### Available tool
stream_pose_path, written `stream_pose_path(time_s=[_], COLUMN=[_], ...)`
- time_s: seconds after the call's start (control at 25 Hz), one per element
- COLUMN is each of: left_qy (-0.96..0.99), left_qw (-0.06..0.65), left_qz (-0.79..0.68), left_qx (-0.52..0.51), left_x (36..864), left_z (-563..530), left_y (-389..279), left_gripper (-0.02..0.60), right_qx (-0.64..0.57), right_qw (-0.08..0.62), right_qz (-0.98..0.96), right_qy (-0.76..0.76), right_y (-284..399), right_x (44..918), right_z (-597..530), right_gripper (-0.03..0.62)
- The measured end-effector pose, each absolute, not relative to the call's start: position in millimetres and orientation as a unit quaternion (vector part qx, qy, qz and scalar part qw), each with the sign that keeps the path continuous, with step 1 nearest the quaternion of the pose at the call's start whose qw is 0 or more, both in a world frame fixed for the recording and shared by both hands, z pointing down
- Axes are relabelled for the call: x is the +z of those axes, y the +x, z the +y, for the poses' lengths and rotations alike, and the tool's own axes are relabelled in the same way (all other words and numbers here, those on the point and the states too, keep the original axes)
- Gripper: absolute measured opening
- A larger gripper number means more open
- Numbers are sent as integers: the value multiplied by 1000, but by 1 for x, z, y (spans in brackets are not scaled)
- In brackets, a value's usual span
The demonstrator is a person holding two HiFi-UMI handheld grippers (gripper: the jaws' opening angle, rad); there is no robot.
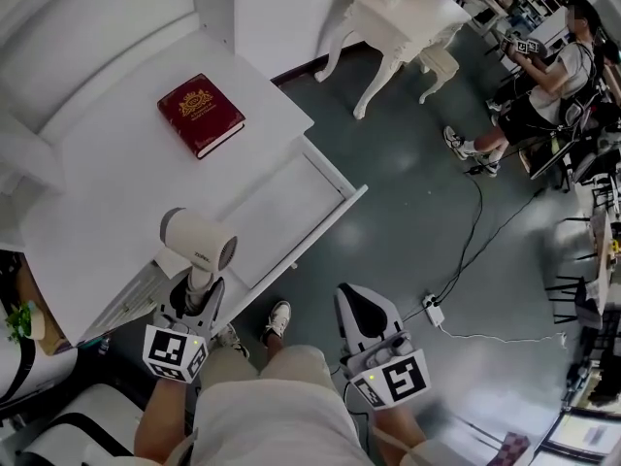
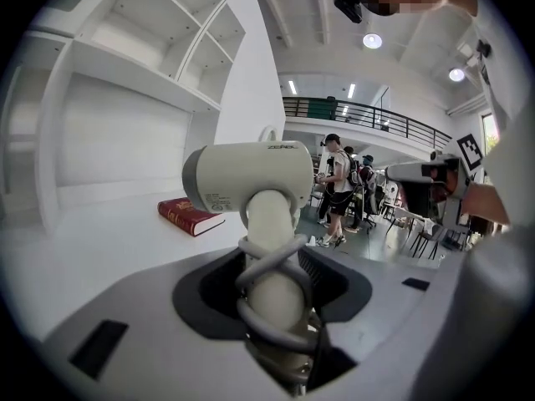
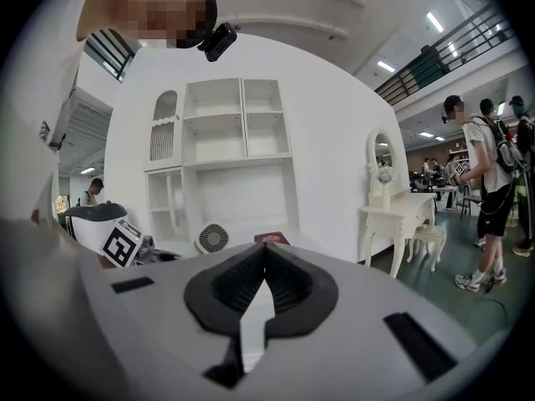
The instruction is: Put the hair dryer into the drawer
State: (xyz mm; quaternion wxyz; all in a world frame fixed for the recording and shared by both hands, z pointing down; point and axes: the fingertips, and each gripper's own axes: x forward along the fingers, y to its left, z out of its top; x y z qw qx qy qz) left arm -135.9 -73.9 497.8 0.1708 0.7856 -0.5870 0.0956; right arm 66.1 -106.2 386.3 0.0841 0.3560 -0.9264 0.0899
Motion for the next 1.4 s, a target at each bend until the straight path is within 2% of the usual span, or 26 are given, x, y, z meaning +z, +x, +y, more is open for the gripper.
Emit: stream_pose_path(time_s=[1.4], left_qy=[804], left_qw=[216], left_qz=[-475], left_qx=[284], left_x=[685], left_z=[-154], left_y=[-91], left_gripper=[196], right_qx=[135], right_qw=[131], right_qz=[-893], right_qy=[410], right_y=[110], right_x=[447], right_z=[-122], right_gripper=[11])
